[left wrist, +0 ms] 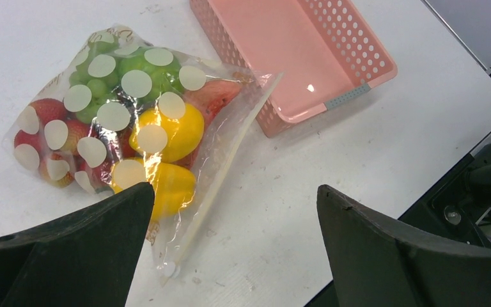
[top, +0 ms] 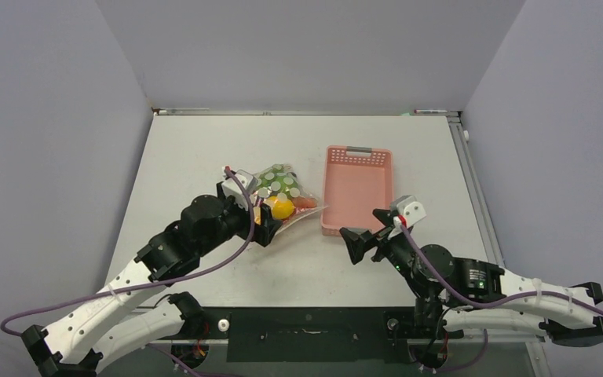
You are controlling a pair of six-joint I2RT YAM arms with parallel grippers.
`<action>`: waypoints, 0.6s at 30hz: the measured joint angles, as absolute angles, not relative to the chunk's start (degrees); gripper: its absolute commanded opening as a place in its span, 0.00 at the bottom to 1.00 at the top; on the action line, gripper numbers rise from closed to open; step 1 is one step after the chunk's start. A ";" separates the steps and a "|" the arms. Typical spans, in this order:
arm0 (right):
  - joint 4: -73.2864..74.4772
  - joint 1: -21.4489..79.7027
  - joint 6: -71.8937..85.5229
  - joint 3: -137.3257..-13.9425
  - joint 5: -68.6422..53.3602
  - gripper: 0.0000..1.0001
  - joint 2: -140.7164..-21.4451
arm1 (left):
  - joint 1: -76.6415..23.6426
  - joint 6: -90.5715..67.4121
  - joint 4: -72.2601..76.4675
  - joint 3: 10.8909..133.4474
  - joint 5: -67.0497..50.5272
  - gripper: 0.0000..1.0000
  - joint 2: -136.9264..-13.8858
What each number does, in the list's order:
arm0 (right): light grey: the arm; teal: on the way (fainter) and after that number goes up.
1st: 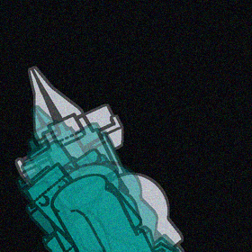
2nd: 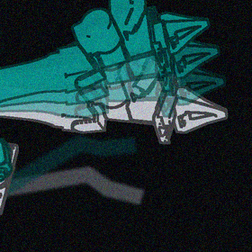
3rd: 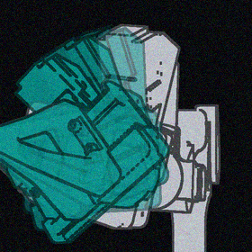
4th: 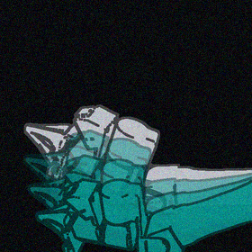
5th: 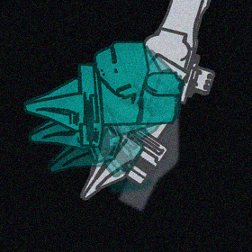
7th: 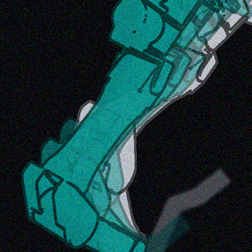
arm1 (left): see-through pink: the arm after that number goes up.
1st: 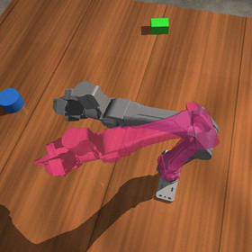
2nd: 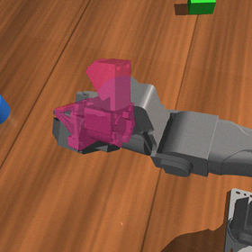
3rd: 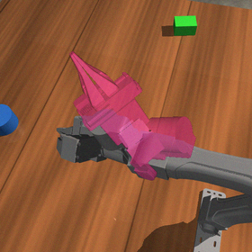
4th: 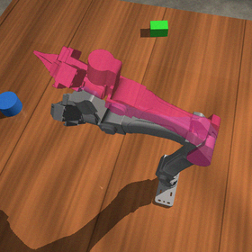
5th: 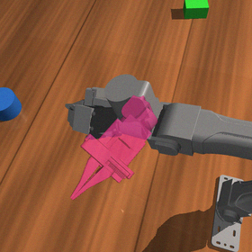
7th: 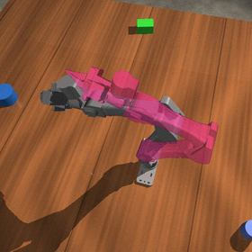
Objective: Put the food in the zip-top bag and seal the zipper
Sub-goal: Reset both arms
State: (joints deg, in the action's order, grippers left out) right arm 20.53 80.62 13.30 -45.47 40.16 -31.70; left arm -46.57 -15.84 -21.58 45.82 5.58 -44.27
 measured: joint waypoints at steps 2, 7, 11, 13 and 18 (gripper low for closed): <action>20.56 80.62 13.15 -45.47 41.08 0.90 -34.09 | -46.57 -16.14 -23.99 47.42 5.69 0.96 -44.36; 20.51 79.88 12.58 -45.63 42.96 0.90 -39.86 | -46.57 -16.21 -27.88 49.32 5.78 0.96 -44.45; 20.27 74.72 11.46 -46.78 40.95 0.90 -45.12 | -46.57 -16.10 -30.04 49.34 7.14 0.96 -44.49; 20.23 68.34 10.96 -47.64 37.06 0.90 -47.81 | -46.57 -16.10 -30.68 49.34 8.16 0.96 -44.47; 19.77 51.55 10.70 -49.41 26.41 0.90 -52.45 | -46.48 -16.03 -31.62 49.32 10.26 0.96 -43.42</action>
